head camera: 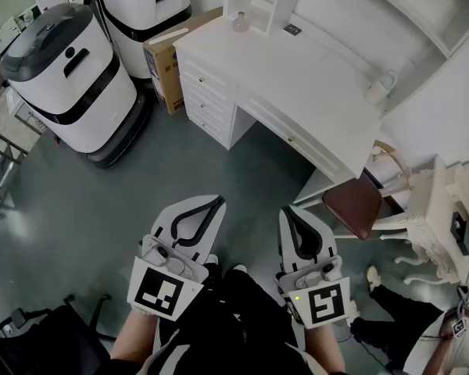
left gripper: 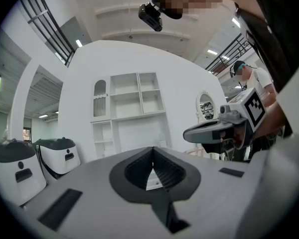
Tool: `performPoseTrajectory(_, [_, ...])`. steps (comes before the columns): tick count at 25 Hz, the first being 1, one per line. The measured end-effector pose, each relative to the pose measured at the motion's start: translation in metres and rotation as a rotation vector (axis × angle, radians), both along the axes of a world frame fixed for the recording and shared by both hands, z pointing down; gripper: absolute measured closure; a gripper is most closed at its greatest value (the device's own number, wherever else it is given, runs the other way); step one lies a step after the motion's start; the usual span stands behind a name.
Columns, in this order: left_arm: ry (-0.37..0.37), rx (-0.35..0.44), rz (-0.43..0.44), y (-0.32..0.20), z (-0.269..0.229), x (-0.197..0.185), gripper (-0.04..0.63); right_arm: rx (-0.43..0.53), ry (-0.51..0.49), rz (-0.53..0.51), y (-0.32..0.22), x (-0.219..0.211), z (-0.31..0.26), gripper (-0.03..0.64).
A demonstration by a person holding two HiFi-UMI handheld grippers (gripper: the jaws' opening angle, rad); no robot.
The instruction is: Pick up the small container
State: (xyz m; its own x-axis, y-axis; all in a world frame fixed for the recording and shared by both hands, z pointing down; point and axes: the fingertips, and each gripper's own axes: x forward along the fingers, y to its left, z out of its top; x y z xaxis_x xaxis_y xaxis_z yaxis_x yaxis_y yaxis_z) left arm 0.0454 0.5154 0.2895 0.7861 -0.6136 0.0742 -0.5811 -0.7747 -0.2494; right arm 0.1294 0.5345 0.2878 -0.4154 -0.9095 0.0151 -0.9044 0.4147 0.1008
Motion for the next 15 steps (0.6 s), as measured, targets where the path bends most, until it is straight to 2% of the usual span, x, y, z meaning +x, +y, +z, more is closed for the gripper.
performPoseTrajectory(15, [-0.011,0.002,0.018,-0.0105,0.0049,0.0035,0.594,-0.02,0.026,0.006,-0.0098,0.0003,0.0082,0.615])
